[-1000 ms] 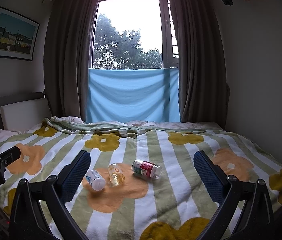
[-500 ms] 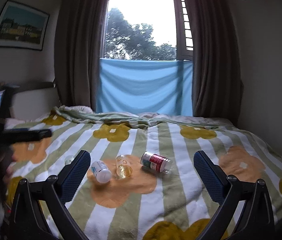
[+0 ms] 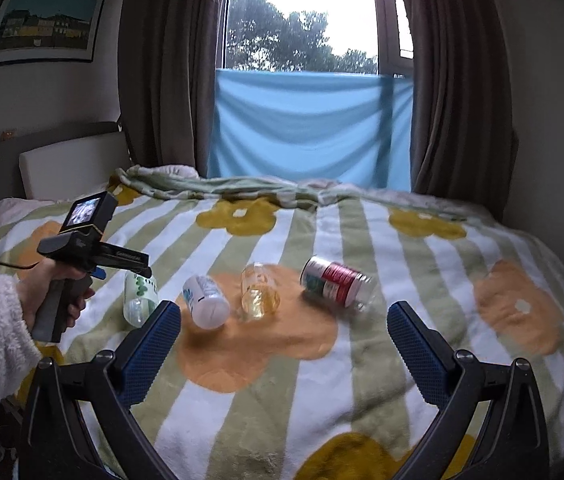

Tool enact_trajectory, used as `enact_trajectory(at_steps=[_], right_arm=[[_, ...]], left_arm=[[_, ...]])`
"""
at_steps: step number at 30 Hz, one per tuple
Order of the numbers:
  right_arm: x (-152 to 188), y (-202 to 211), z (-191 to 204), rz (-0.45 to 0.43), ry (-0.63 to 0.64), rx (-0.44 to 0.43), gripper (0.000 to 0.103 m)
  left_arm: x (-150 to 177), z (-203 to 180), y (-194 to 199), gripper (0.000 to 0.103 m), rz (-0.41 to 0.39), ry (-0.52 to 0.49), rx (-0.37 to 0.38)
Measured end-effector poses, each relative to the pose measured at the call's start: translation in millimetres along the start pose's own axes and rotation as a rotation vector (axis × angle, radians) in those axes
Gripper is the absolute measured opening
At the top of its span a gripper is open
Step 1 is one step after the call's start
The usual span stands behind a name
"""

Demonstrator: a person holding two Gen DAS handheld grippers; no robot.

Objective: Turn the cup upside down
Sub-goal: 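Reach the left gripper to the caterpillar-print jar and close on it, then lift the caterpillar-print jar with the left gripper and carry it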

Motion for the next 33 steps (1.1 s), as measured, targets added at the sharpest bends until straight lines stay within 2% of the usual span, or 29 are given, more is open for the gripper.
enact_trajectory(at_steps=[7,10,13,21,25,28,33], right_arm=[[3,-12,11,0.005,0.012,-0.030,0.103],[5,-17,15,0.018,0.018,-0.041,0.103],[6,-17,16,0.021,0.020,-0.042,0.103],[5,-17,11,0.026,0.003,-0.035,0.103],[4,-13,5,0.029,-0.023,-0.045,0.103],[2,-6,1,0.024,-0.040,-0.048,0.103],[2,8,-11,0.017,-0.060,-0.029,0.103]], left_arm=[[3,3,-25,0.102,0.116,0.084,0.081],[5,1,-35,0.088,0.161,0.103,0.113],[7,-1,-39,0.069,0.188,0.152,0.181],[10,-6,-31,0.068,0.191,0.131,0.185],[21,-17,-6,0.068,0.180,0.092,0.211],[39,-39,21,0.068,0.168,0.006,0.230],[83,-96,48,0.068,0.206,-0.084,0.347]])
Point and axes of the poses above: each gripper's, at about its wrist camera, not at the fingertips, and y roughly against the way its jaws point, z to its left, x to its underside, the point moved 5 cm from there along -y, roughly the way its jaws point, and after that the axes turned 8 degrees about x, right-handed, at the moved point
